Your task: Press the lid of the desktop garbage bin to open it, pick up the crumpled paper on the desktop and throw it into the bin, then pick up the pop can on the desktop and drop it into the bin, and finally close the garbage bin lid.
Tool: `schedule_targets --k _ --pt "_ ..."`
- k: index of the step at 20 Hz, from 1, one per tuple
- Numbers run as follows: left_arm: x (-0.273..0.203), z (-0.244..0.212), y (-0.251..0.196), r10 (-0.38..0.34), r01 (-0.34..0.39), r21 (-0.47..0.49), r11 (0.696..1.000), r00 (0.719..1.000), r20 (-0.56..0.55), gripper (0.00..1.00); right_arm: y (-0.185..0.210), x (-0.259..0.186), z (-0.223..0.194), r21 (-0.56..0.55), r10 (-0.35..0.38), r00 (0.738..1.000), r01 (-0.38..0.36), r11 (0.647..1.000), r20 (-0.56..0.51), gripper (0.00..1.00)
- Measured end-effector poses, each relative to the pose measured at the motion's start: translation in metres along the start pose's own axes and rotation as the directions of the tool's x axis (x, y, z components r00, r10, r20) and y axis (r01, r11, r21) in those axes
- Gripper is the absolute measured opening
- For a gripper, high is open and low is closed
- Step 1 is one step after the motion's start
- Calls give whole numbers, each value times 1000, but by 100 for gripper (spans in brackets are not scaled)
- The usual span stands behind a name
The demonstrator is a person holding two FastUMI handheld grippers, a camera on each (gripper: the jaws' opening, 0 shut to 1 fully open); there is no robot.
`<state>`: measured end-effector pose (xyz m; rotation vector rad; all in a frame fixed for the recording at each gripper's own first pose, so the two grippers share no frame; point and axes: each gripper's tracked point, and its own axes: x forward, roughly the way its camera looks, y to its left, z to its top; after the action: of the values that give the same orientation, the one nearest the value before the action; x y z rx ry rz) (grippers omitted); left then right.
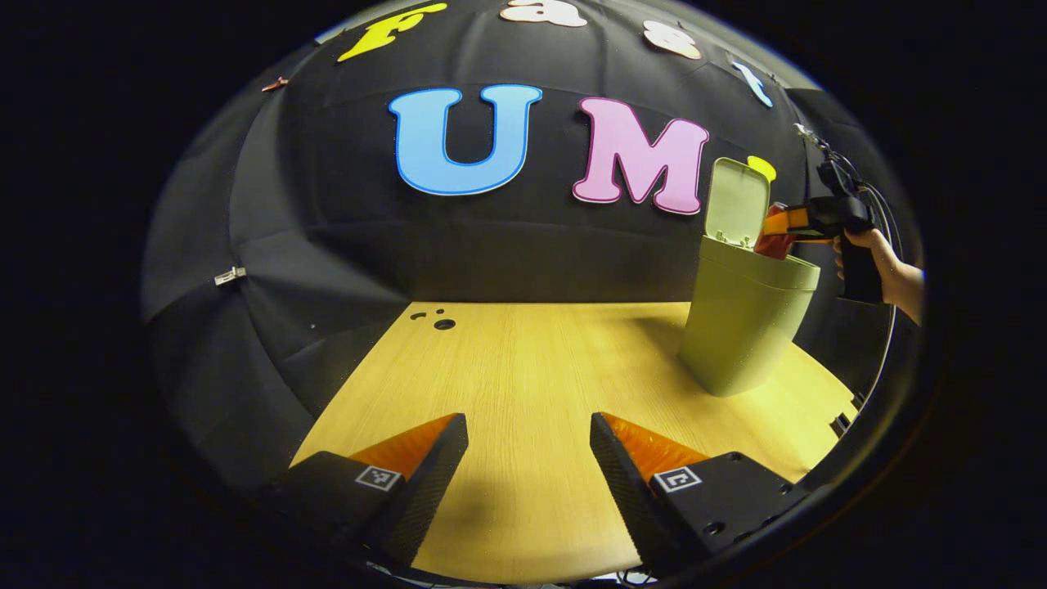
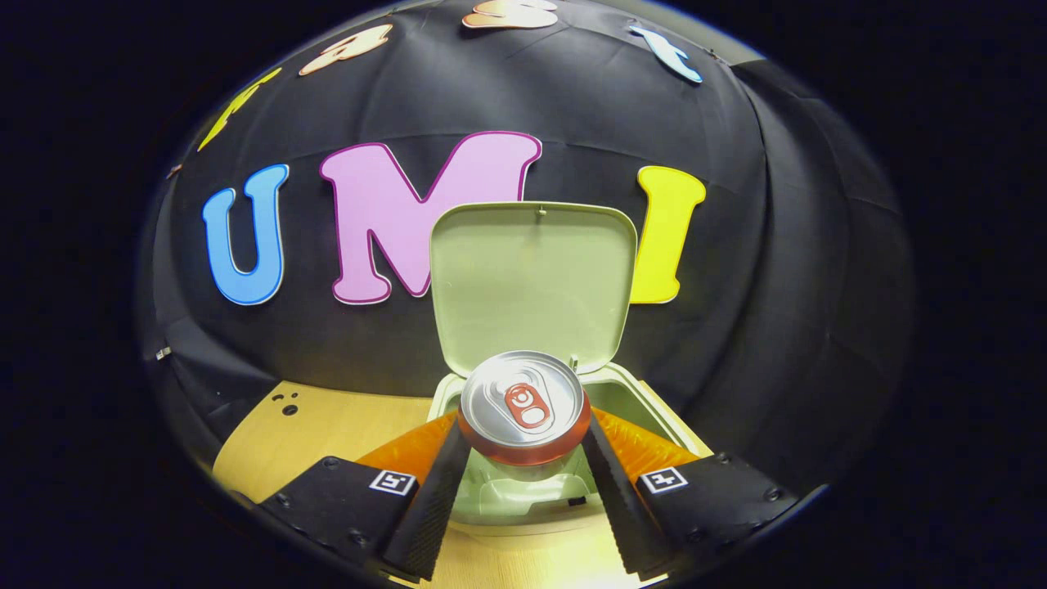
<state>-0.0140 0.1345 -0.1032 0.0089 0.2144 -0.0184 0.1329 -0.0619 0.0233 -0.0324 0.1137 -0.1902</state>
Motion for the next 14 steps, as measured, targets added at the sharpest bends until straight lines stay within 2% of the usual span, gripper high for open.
schedule_targets --k 2,4,5,6,9,14 --pt "0 -6 1 0 0 3 1000 1000 -11 96 -1 -3 4 -5 -4 1000 4 1000 8 85" --pt "-3 -6 2 5 -5 -10 1000 1000 -11 96 0 -8 20 -3 0 999 0 1000 41 92" --pt "-4 -5 1 5 -5 -20 1000 1000 -4 99 -3 -10 26 -4 -5 999 5 1000 52 95" --pt "-5 -4 0 4 -4 -26 1000 1000 0 96 -4 -13 36 1 -4 998 4 1000 68 95" --pt "-9 -7 -2 2 -2 -22 1000 1000 1 96 -4 -21 69 19 7 993 -9 1000 120 95" --pt "-13 -13 0 2 -2 -21 1000 1000 -5 96 -6 -26 122 -27 9 978 -3 1000 207 95"
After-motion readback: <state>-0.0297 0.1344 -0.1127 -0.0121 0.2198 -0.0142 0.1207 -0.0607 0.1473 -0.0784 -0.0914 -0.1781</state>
